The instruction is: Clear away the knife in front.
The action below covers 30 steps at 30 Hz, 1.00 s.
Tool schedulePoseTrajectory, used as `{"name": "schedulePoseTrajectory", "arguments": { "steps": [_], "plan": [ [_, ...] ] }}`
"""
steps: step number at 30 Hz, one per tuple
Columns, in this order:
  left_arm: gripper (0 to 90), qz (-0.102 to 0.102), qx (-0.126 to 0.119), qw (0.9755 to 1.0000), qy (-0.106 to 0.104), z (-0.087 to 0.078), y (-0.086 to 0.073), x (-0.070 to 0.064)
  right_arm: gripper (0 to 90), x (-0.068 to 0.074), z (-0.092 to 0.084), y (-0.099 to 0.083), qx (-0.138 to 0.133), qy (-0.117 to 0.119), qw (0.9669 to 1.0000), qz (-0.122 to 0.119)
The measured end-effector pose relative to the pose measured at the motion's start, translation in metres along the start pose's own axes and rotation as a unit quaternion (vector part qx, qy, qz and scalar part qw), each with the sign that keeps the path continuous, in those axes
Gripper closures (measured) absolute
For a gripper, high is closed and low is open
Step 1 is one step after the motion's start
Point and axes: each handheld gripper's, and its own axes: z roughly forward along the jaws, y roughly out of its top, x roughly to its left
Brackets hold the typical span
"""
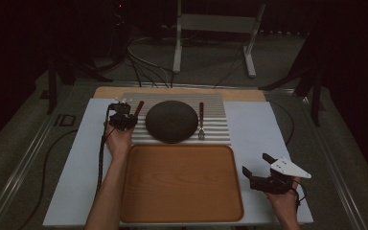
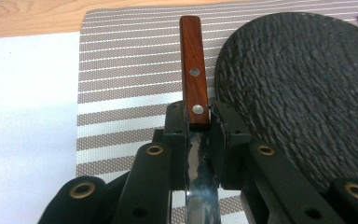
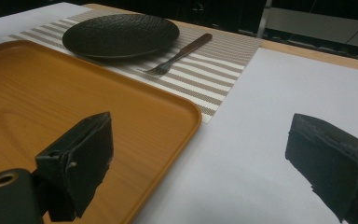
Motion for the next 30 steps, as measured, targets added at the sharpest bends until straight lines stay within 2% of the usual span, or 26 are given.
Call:
{"name": "schedulePoseTrajectory", "arguments": {
  "steps": [7, 10, 14, 30],
  "plan": [
    [78.5, -0.002, -0.010, 0.9999, -0.007, -0.010, -0.004, -0.006, 7.5, 0.000, 0.000, 0.000, 0.000, 0.000, 1.0000, 0.000],
    [78.5, 0.004, -0.021, 0.9997, -0.015, -0.015, -0.008, -0.010, 7.5, 0.000, 0.000, 0.000, 0.000, 0.000, 1.0000, -0.001],
    [78.5, 0.008, -0.023, 0.9996, -0.015, -0.017, -0.011, -0.014, 7.5, 0.000, 0.000, 0.000, 0.000, 0.000, 1.0000, 0.000],
    [78.5, -0.001, -0.035, 0.9990, -0.027, -0.032, -0.028, -0.026, 7.5, 0.001, -0.001, 0.000, 0.000, 0.000, 1.0000, -0.002]
  ]
}}
